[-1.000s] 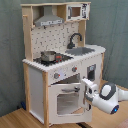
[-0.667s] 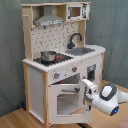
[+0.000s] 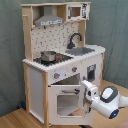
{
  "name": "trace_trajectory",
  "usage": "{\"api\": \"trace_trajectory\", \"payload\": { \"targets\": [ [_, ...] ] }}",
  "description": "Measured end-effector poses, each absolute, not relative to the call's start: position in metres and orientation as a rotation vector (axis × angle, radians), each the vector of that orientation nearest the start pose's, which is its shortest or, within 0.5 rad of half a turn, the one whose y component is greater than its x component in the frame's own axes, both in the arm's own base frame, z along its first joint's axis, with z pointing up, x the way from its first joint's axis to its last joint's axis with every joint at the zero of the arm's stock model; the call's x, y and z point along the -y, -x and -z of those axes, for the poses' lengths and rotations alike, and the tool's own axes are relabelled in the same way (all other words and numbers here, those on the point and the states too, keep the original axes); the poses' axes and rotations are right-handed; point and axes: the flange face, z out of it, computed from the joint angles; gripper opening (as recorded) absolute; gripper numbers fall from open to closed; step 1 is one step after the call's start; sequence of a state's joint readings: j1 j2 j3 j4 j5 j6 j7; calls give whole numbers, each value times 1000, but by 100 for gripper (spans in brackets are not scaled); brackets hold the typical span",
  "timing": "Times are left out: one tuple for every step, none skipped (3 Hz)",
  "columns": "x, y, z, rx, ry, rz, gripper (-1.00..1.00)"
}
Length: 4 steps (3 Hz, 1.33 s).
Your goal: Play with the kitchen
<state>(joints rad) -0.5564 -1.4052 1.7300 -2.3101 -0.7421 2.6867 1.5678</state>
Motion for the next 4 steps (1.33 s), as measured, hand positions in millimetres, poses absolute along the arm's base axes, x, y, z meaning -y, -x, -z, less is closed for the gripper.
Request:
{"api": "trace_trajectory", "payload": {
  "targets": [
    [-490, -220, -236, -607, -1678, -1789, -100],
    [-491, -219, -236, -605, -1675, -1790, -100],
    [-492, -219, -237, -603, -1671, -1791, 100],
    [-517, -201, -232, -658, -1626, -1794, 100]
  ]
}}
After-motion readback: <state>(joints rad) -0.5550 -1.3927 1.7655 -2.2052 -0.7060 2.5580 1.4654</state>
